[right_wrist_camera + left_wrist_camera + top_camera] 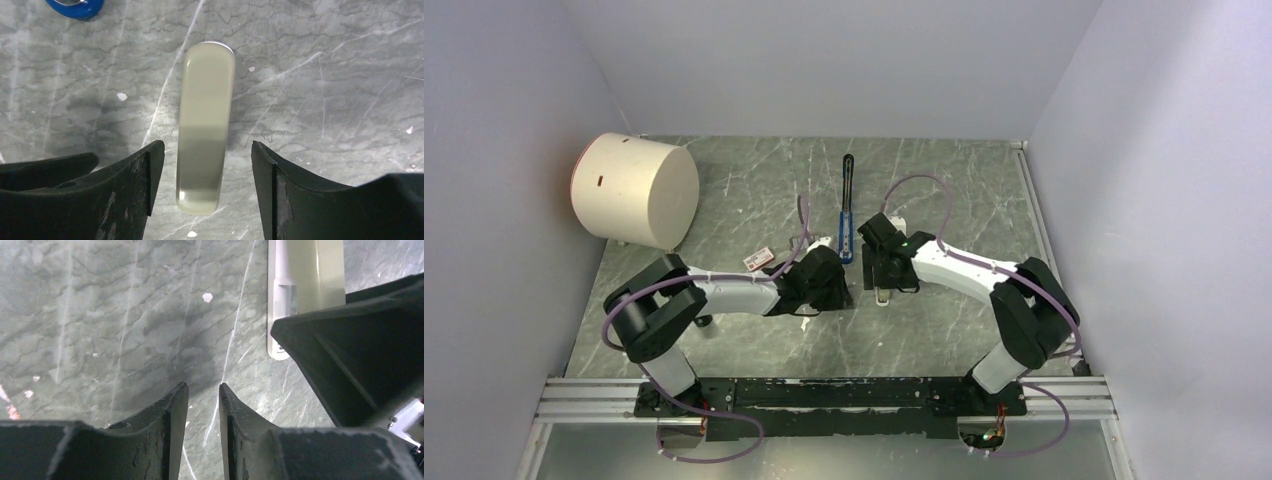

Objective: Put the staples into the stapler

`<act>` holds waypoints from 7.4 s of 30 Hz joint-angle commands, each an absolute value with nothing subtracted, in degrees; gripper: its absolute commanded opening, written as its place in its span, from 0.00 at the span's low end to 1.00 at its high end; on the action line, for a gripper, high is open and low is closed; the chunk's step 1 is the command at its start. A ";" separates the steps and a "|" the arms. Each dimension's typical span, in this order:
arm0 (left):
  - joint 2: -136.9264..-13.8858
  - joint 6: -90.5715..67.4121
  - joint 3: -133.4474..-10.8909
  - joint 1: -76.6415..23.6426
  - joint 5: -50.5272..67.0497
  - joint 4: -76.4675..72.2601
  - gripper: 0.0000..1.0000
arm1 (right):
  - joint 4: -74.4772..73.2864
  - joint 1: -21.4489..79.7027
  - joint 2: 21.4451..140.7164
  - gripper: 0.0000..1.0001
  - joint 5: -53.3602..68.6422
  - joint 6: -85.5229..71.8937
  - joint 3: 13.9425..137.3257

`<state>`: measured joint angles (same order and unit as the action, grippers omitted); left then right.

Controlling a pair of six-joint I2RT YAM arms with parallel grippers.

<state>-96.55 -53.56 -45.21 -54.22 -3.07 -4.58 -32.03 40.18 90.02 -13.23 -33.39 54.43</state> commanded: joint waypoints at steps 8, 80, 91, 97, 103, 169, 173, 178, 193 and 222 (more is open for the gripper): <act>-91.15 -53.15 -41.82 -53.70 -7.18 -3.52 0.37 | -31.82 40.07 97.12 0.55 -13.09 -33.09 55.67; -81.92 -49.44 -37.00 -44.66 -0.52 -1.79 0.62 | -15.74 29.32 131.93 0.43 -14.27 -20.32 116.19; -82.47 -49.33 -38.32 -44.67 0.09 -0.09 0.83 | -16.73 30.14 130.36 0.26 -16.39 -18.66 114.98; -83.09 -48.88 -38.98 -44.70 0.74 -1.24 0.80 | -17.95 30.62 125.99 0.26 -17.18 -18.05 110.65; -87.26 -47.87 -42.51 -44.71 1.07 -0.23 0.54 | -16.85 31.49 120.62 0.26 -16.20 -19.69 103.65; -106.35 -52.13 -42.14 -44.63 1.68 -7.65 0.13 | -19.58 43.29 96.85 0.22 -22.32 -28.01 72.81; -106.44 -52.09 -42.43 -44.59 1.18 -7.11 0.13 | -19.01 44.54 95.34 0.22 -25.45 -28.80 70.68; -106.68 -52.05 -42.80 -44.63 1.13 -7.05 0.13 | -15.60 46.49 92.77 0.21 -30.83 -29.90 66.42; -107.80 -52.45 -42.40 -44.64 1.27 -7.68 0.13 | -12.51 50.37 88.36 0.22 -36.82 -32.45 57.75; -108.57 -51.96 -43.06 -44.64 1.75 -8.27 0.12 | -21.92 58.01 88.97 0.20 -39.57 -44.68 53.62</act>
<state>-104.12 -54.87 -45.36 -44.27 4.29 -18.00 -19.77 57.89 87.90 -39.48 -40.80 54.81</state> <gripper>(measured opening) 0.130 0.355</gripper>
